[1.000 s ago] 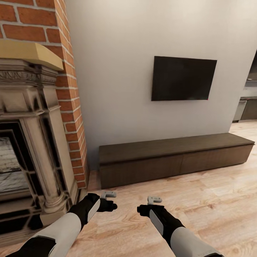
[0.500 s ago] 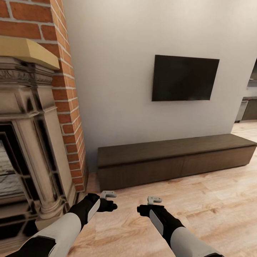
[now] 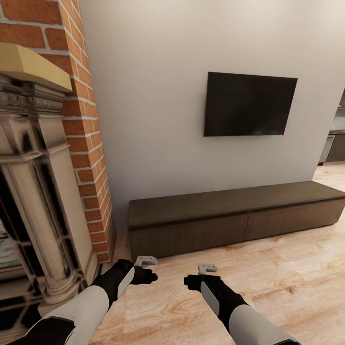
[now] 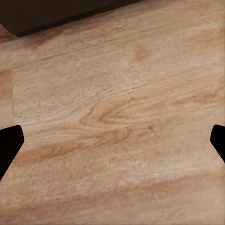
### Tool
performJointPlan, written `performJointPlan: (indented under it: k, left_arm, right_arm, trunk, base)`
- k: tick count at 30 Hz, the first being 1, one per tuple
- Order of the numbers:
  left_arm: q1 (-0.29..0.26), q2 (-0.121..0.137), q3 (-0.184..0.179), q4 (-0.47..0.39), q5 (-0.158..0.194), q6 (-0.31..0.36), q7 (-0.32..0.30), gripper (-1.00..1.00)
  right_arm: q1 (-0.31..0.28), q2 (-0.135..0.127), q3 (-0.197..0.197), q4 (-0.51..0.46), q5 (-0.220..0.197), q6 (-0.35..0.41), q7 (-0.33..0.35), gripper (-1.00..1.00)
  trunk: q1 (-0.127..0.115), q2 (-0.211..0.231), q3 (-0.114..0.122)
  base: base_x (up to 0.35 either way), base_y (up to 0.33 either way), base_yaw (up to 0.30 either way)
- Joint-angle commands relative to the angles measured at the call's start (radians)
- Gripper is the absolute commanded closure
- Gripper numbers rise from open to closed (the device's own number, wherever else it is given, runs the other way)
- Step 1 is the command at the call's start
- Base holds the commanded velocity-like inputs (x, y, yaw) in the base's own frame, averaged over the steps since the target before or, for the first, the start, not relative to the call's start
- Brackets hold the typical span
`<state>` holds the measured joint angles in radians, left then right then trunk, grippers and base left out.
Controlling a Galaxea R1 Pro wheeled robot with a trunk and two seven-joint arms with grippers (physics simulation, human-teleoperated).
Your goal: Place each of the two pumpkins and all three candles from the living room inside a cabinet in the living room (use any cabinet), then make sure every cabinet is closed, and position the cauldron so it is next to a table in the living room.
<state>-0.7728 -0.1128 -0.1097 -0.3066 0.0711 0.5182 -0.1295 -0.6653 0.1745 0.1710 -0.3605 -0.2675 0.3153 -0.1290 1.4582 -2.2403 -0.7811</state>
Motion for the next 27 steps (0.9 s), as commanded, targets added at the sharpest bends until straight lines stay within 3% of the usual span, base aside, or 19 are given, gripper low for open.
performJointPlan:
  k: [1,7,15,16,18,21,23,24,27]
  left_arm:
    - [0.0,0.001,-0.007,-0.001,0.007,0.005,0.001,-1.0]
    - [0.0,0.001,-0.007,-0.002,0.007,0.004,0.0,-1.0]
    - [0.0,0.002,-0.006,-0.012,0.007,0.004,0.001,-1.0]
    - [0.0,0.002,-0.006,-0.019,0.007,0.004,0.0,-1.0]
    - [0.0,0.002,-0.007,-0.061,0.007,0.009,-0.001,-1.0]
    - [0.001,0.002,-0.008,-0.179,0.03,0.041,-0.002,-1.0]
    - [0.004,0.002,-0.009,-0.235,0.05,0.081,-0.002,-1.0]
    - [0.011,0.002,-0.01,-0.302,0.069,0.133,-0.002,-1.0]
    - [0.036,0.002,-0.011,-0.409,0.085,0.209,0.0,-1.0]
  right_arm:
    - [0.0,0.0,0.005,-0.002,-0.01,0.004,-0.009,-1.0]
    - [0.0,0.0,0.004,-0.001,-0.01,-0.005,-0.009,-1.0]
    - [0.002,0.0,-0.007,0.014,-0.022,-0.109,-0.011,-1.0]
    - [0.003,0.0,-0.011,0.015,-0.033,-0.114,-0.011,-1.0]
    - [0.003,0.0,-0.036,0.018,-0.096,-0.123,-0.01,-1.0]
    - [0.004,0.0,-0.067,0.019,-0.22,-0.13,-0.009,-1.0]
    - [0.004,0.0,-0.074,0.019,-0.253,-0.132,-0.009,-1.0]
    - [0.004,-0.001,-0.078,0.02,-0.275,-0.135,-0.009,-1.0]
    - [0.004,-0.006,-0.081,0.019,-0.293,-0.139,-0.009,-1.0]
  trunk:
    - [0.0,0.0,-0.001]
    - [0.0,0.0,-0.001]
    - [0.0,0.0,-0.001]
    - [0.0,0.0,-0.001]
    - [0.0,0.0,-0.001]
    - [0.0,0.0,-0.001]
    - [0.0,0.0,-0.001]
    - [0.0,0.0,-0.001]
    - [0.0,0.0,-0.001]
  base:
    - [0.016,-0.004,0.0]
    - [0.091,-0.002,0.0]
    - [0.044,0.0,0.0]
    - [0.012,0.0,0.0]
    - [0.007,0.0,0.0]
    - [0.003,0.0,0.0]
    - [0.001,0.0,0.0]
    - [0.0,0.0,0.0]
    - [0.0,0.0,0.0]
